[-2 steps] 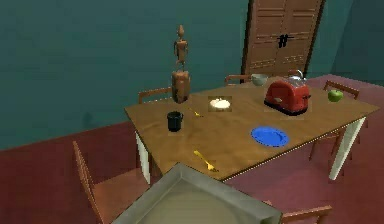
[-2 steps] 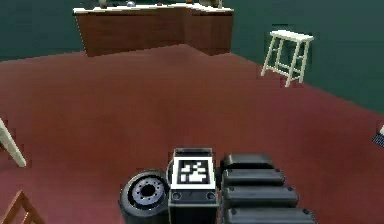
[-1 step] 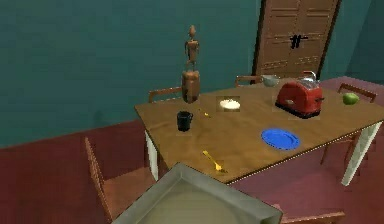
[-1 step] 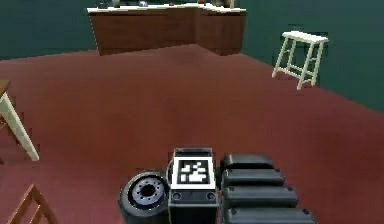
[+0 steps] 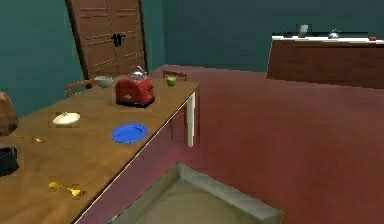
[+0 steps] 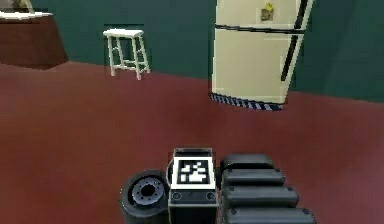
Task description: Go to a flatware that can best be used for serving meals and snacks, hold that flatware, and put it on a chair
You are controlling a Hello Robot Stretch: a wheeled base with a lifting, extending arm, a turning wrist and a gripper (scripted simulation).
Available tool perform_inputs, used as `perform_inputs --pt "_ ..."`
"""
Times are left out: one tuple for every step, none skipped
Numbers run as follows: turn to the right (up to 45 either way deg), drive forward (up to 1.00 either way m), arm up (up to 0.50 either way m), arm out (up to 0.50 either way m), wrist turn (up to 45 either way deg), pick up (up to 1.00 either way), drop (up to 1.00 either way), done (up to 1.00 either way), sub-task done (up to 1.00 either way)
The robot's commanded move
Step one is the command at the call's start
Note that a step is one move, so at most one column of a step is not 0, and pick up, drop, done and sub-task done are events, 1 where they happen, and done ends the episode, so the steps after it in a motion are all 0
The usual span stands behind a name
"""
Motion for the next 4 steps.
perform_inputs --pt "45.0 0.00 0.00 0.00 0.0 0.00 0.00 0.00 0.00" --pt "9.0 0.00 0.00 0.00 0.0 0.00 0.00 0.00 0.00" --pt "-45.0 0.00 0.00 0.00 0.0 0.00 0.00 0.00 0.00" --pt "-45.0 0.00 0.00 0.00 0.0 0.00 0.00 0.00 0.00"
